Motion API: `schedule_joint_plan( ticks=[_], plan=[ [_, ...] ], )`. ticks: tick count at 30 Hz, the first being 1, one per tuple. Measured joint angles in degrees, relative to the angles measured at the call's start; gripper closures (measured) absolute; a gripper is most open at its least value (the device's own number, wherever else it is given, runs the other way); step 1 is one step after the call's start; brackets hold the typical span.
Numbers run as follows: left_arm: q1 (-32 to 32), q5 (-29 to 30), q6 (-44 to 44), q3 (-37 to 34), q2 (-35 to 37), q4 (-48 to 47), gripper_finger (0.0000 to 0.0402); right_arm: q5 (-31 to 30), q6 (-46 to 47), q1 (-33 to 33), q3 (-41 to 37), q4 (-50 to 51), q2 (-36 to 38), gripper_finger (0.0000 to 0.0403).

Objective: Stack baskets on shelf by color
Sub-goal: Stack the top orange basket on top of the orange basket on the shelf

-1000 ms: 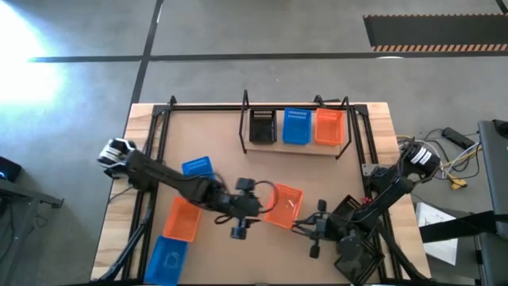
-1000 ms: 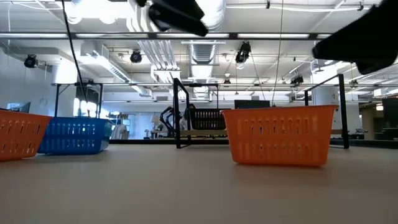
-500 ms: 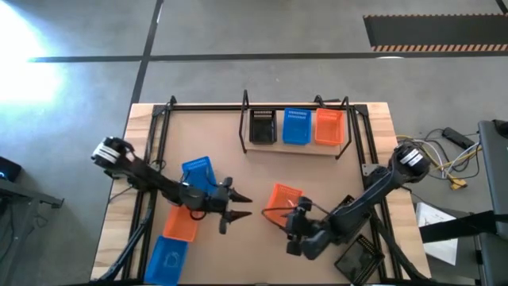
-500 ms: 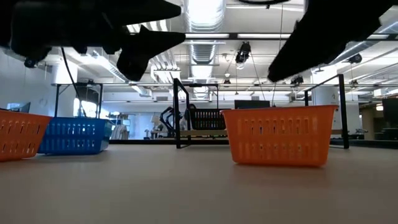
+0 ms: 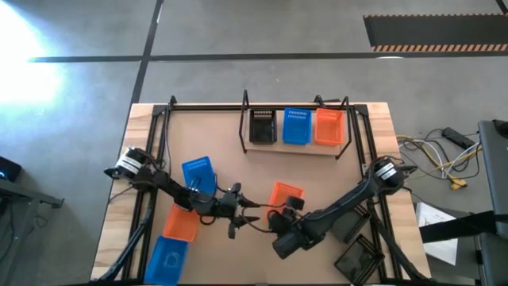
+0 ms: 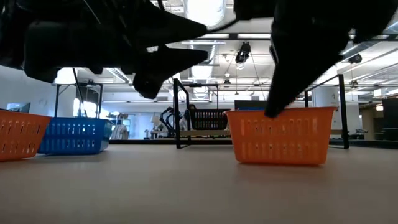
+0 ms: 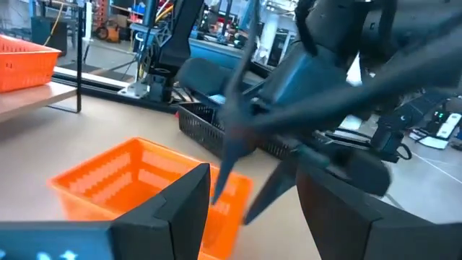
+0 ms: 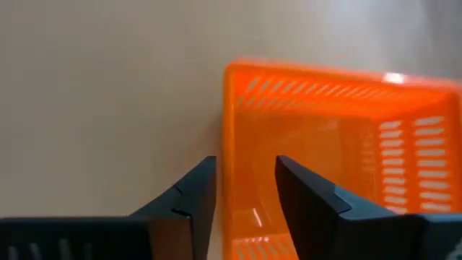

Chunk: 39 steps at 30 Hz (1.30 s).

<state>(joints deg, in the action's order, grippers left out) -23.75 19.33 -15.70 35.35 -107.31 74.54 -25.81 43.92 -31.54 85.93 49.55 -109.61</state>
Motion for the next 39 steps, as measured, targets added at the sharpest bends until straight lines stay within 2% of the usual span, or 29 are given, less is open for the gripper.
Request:
schedule_joint_plan(
  ticks=[5,9,13,16,21,26,29,32,36,39],
  plan=[
    [0.0,-2.5,0.0,3.4,-3.5,-0.6,0.021,5.5,-2.7,2.1,0.1,-0.6,-2.6,0.0296],
    [0.0,-3.5,0.0,4.7,-5.4,-0.6,0.021,6.7,-4.2,2.7,0.5,-0.4,-2.9,0.0326],
    [0.0,-3.9,0.0,5.0,-5.7,-0.8,0.021,6.5,-5.7,2.5,0.4,0.3,0.0,0.038],
    [0.0,-4.0,0.0,4.9,-5.5,-1.7,0.021,6.2,-7.0,1.5,0.3,3.8,3.8,0.0391],
    [0.0,-4.1,0.0,4.9,-5.4,-1.7,0.021,1.7,-8.0,0.2,0.3,15.9,12.4,0.0393],
    [0.0,-4.1,0.0,4.9,-5.4,-1.7,0.021,-8.5,-10.9,3.1,-0.2,34.8,21.4,0.0394],
    [0.1,-4.1,0.0,4.9,-5.3,-1.7,0.021,-11.4,-14.8,8.1,-1.5,38.7,26.7,0.0394],
    [0.2,-4.1,0.0,4.9,-5.3,-1.7,0.021,-11.9,-24.8,16.2,-4.4,38.0,31.6,0.0394],
    [0.2,-4.1,0.0,4.9,-5.3,-1.7,0.021,-11.0,-40.7,30.4,-9.1,37.5,36.6,0.0394],
    [0.2,-4.1,0.0,4.9,-5.3,-1.8,0.021,-7.6,-52.7,41.2,-12.5,33.3,39.2,0.0394]
  ],
)
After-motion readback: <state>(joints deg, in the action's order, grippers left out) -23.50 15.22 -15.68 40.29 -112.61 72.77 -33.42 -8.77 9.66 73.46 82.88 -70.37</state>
